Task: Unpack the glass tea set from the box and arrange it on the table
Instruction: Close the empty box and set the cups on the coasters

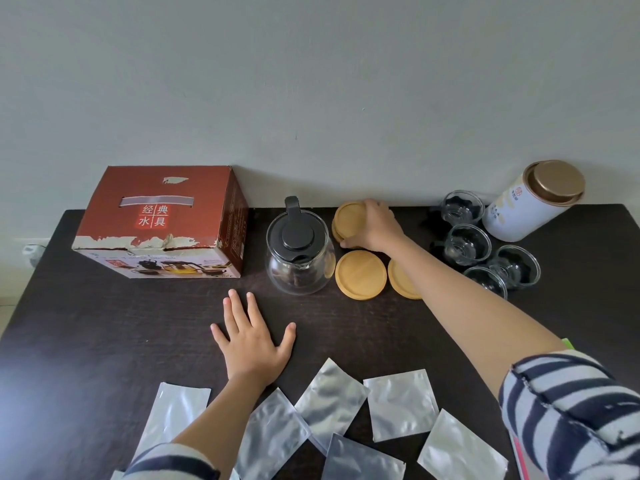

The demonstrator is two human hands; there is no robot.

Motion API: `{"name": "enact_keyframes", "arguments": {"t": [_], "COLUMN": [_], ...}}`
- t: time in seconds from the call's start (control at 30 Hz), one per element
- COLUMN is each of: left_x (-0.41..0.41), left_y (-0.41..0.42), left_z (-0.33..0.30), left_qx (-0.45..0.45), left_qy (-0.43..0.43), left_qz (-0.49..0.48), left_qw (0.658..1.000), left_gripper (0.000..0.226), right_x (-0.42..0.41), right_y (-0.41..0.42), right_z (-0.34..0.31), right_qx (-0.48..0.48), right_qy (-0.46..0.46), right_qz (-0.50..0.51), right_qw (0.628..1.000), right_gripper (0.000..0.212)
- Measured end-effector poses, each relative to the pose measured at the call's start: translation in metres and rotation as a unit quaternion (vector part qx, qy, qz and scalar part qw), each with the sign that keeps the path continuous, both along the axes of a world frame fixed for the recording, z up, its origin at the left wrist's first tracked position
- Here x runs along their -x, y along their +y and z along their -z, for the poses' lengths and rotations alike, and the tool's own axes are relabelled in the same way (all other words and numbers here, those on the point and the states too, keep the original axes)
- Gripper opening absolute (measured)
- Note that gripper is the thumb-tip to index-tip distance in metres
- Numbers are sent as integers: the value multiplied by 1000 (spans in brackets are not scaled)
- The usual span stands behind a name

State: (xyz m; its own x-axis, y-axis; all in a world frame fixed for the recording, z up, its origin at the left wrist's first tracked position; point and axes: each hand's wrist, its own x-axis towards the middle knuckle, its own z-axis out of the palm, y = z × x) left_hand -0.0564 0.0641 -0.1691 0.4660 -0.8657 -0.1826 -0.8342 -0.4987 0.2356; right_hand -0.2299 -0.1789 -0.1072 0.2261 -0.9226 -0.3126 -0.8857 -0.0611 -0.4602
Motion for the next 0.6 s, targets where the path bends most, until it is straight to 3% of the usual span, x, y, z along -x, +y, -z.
{"name": "enact_keyframes", "arguments": {"t": [0.13, 0.43, 0.6], "left_x": [0, 1, 1], "left_y": [0, 1, 0], "left_z": [0, -1, -1], "left_qx": [4, 6, 8], "left_qy": [-3, -1, 2], "left_qz": [-2, -2, -2], "left_qw": [1000, 1000, 1000], "left_gripper": [100, 101, 100], "right_x": [24, 68, 60], "right_y": [-7, -16, -11], "right_z": [-10, -16, -6], "right_qx": [-14, 18, 35], "right_qy": [-22, 147, 155], "right_qz": [-18, -41, -23], "right_qw": [1000, 988, 987], "right_gripper": [106, 88, 73]}}
